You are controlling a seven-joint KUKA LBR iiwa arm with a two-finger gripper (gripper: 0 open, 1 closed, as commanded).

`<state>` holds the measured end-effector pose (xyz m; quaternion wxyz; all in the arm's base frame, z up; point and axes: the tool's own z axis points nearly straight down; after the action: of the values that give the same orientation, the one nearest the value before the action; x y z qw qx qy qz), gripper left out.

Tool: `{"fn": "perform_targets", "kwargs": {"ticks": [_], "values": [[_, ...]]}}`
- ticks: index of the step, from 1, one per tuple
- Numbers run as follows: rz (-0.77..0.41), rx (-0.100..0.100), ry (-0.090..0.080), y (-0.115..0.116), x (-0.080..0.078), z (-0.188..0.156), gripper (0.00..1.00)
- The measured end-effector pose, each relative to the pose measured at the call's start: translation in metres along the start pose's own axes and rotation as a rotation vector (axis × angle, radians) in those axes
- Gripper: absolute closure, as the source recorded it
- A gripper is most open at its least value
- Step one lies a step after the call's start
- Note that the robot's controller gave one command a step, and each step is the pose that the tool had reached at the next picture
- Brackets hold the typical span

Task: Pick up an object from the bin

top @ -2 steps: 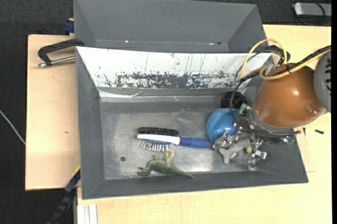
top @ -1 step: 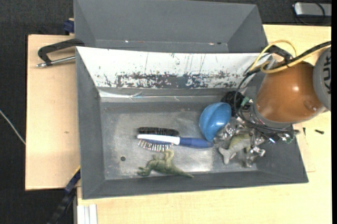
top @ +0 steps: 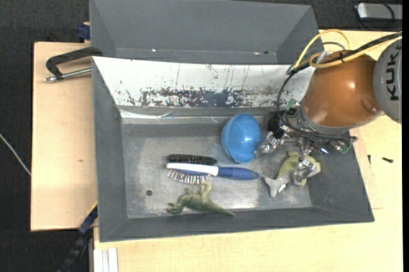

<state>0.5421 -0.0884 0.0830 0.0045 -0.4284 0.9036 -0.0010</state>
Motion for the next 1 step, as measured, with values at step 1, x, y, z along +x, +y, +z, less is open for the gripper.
{"fn": "perform_targets", "kwargs": {"ticks": [1], "values": [[0.001, -0.003, 0.002, 0.0008, 0.0013, 0.0006, 1.00]]}}
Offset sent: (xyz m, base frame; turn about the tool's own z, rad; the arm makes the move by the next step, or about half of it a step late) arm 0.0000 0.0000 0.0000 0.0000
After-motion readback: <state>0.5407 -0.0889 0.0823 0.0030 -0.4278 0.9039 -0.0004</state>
